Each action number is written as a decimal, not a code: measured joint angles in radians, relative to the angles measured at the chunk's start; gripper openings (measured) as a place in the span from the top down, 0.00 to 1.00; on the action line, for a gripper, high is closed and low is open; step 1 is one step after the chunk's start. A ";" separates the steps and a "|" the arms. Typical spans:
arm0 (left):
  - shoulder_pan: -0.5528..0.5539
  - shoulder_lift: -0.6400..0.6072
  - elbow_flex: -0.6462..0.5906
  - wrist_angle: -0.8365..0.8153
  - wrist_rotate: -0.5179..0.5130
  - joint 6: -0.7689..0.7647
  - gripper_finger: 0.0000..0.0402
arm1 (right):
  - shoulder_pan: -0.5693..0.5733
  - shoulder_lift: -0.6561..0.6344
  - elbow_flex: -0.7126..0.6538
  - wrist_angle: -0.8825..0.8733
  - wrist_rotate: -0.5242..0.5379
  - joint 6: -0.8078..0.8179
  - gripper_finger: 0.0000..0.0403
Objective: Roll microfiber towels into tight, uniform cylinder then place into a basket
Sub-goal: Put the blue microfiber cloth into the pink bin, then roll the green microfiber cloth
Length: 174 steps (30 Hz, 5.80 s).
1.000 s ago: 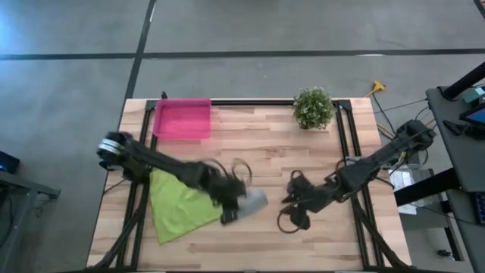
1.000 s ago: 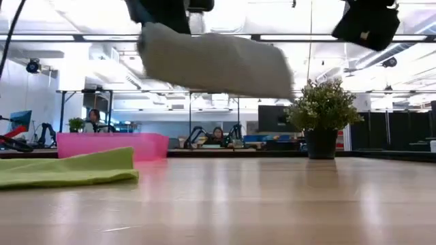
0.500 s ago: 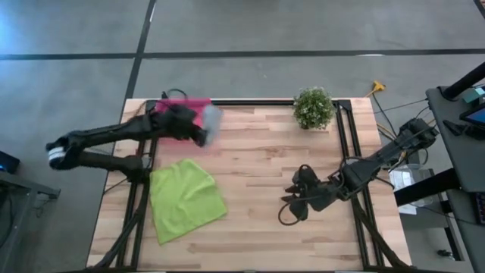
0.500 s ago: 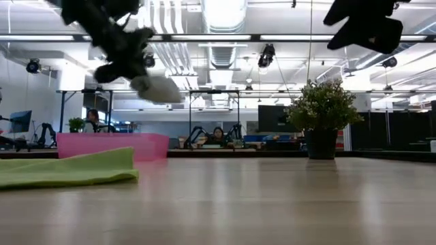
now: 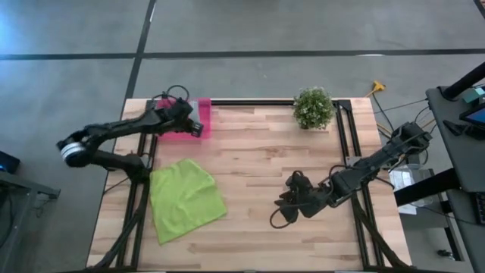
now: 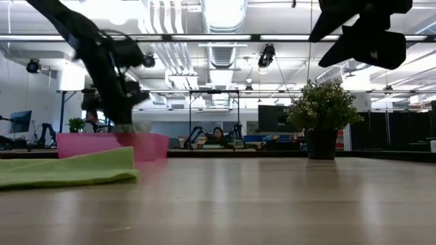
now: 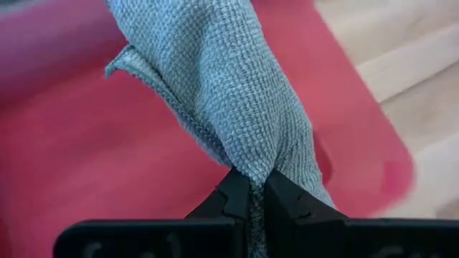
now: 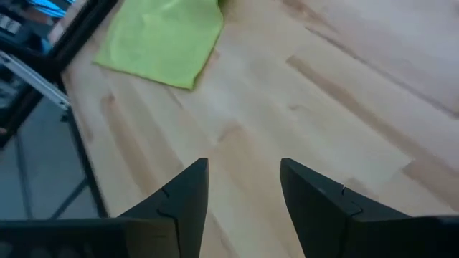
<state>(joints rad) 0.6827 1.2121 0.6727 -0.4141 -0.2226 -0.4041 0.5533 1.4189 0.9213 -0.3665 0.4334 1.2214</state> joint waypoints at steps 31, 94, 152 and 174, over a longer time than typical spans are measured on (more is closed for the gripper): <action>0.001 0.478 0.302 0.116 0.334 0.125 0.57 | 0.008 -0.003 0.000 0.069 -0.033 0.079 0.59; -1.108 0.094 0.335 0.088 -0.012 -0.610 0.83 | -0.286 -0.004 0.019 0.340 -0.453 -0.702 0.59; -1.138 -0.307 0.200 -0.426 0.147 -0.525 0.85 | -0.297 1.000 1.138 -0.301 -0.520 -1.398 0.61; -1.190 -0.312 0.209 -0.425 0.169 -0.614 0.85 | -0.314 1.039 1.033 -0.164 -0.540 -1.378 0.64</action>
<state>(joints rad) -0.5073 0.9001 0.8818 -0.8394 -0.0532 -1.0180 0.2394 2.4583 1.9545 -0.5300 -0.1068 -0.1565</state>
